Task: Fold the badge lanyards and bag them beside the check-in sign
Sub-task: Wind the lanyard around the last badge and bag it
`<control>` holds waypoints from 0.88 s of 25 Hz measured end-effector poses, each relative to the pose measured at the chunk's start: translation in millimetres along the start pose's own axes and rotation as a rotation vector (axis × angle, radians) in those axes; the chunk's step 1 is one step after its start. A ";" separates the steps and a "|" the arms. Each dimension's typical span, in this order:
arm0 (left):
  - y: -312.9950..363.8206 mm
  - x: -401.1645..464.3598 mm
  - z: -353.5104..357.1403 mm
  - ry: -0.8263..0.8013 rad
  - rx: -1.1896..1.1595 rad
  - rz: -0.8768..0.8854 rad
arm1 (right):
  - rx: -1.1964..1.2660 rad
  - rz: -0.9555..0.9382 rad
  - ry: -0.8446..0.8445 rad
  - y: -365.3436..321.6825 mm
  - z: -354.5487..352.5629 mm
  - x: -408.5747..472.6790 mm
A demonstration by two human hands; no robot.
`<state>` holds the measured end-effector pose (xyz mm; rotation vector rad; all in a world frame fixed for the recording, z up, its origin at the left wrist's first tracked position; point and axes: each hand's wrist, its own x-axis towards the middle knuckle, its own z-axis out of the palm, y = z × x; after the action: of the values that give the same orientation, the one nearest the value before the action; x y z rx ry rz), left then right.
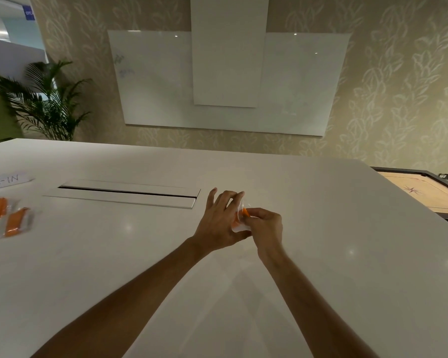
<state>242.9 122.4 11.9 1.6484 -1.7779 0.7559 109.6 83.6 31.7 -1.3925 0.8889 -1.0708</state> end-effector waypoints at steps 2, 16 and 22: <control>2.6 -5.3 -8.5 -0.096 -0.136 -0.072 | 0.002 -0.001 -0.015 0.2 -2.3 -1.9; -17.2 -37.1 -66.1 0.021 -0.804 -0.777 | -0.171 -0.087 -0.343 4.8 31.3 -13.0; -52.5 -45.6 -81.9 0.160 -0.920 -0.972 | -0.157 -0.201 -0.433 3.6 63.6 -8.2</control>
<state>301.4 210.0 32.8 1.4361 -0.7709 -0.3383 167.7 110.8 28.6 -1.7895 0.5318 -0.8097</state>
